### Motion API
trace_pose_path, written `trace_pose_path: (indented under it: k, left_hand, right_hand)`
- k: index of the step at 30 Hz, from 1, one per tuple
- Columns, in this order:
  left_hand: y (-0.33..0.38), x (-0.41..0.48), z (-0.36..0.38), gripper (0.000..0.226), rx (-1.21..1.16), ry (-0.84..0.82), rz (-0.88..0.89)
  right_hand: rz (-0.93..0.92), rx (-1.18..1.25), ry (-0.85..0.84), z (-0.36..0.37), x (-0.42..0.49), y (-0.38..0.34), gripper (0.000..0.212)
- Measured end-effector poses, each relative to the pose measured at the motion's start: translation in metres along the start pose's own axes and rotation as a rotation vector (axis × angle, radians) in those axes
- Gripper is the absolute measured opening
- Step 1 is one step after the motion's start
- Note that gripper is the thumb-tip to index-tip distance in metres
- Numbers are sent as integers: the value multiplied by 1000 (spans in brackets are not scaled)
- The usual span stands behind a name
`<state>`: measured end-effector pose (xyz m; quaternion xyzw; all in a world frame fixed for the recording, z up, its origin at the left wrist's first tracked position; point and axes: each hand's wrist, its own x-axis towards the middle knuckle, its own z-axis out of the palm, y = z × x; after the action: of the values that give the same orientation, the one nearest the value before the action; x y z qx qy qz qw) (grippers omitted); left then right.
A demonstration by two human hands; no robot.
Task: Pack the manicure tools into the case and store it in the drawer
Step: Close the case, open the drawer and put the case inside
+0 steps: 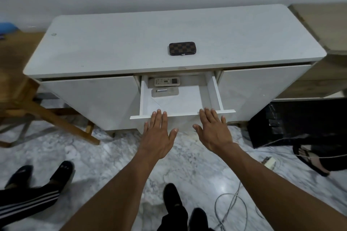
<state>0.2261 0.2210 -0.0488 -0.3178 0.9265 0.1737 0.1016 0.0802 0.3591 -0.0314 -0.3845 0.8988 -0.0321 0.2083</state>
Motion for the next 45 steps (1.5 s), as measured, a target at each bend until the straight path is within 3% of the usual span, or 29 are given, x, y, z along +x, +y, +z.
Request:
trace_pose_path:
  k: [13, 19, 28, 34, 45]
  left_hand:
    - [11, -23, -7, 69, 103, -81, -24]
    - [12, -13, -24, 65, 100, 25, -10]
    - [-4, 97, -104, 63, 79, 185, 51]
    - [-16, 165, -133, 61, 99, 194, 107]
    - [-29, 225, -132, 60, 91, 188, 98]
  right_hand:
    - [-63, -21, -82, -11, -20, 7, 66]
    - [-90, -19, -30, -40, -8, -5, 55]
    - [-119, 39, 154, -114, 90, -49, 44]
    - [-79, 36, 194, -140, 156, -66, 41]
    - [-44, -3, 118, -160, 224, -73, 60]
